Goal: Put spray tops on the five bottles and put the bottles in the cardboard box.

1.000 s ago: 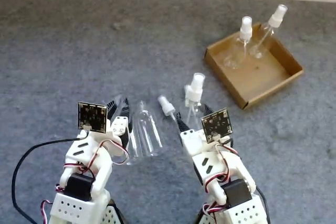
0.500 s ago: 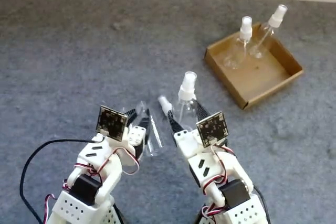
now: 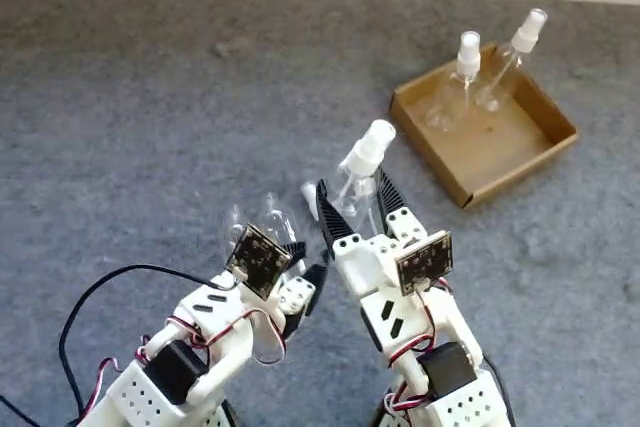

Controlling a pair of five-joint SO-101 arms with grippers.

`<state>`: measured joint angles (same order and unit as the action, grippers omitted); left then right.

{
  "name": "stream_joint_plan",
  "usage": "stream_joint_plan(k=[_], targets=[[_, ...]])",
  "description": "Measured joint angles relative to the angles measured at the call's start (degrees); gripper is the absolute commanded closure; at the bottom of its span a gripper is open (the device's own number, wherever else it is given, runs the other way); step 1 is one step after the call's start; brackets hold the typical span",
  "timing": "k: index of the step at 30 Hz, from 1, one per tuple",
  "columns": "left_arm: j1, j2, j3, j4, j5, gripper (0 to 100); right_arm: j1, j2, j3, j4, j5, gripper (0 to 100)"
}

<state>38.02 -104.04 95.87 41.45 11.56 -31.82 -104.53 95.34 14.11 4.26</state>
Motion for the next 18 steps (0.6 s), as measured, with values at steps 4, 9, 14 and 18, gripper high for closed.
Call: stream_joint_plan(k=[4, 9, 14, 18], targets=[[2.9, 0.0, 0.0, 0.0, 0.0, 100, -4.8, 0.0, 0.0, -0.1, 0.0, 91.1], [4.3, 0.0, 0.0, 0.0, 0.0, 100, -9.1, 0.0, -0.4, -0.1, 0.1, 91.3], [4.5, 0.0, 0.0, 0.0, 0.2, 100, -11.8, 0.0, -1.8, -0.1, 0.1, 91.3], [2.5, 0.0, 0.0, 0.0, 0.4, 100, -12.1, 0.0, -3.0, 3.1, 0.1, 91.3]])
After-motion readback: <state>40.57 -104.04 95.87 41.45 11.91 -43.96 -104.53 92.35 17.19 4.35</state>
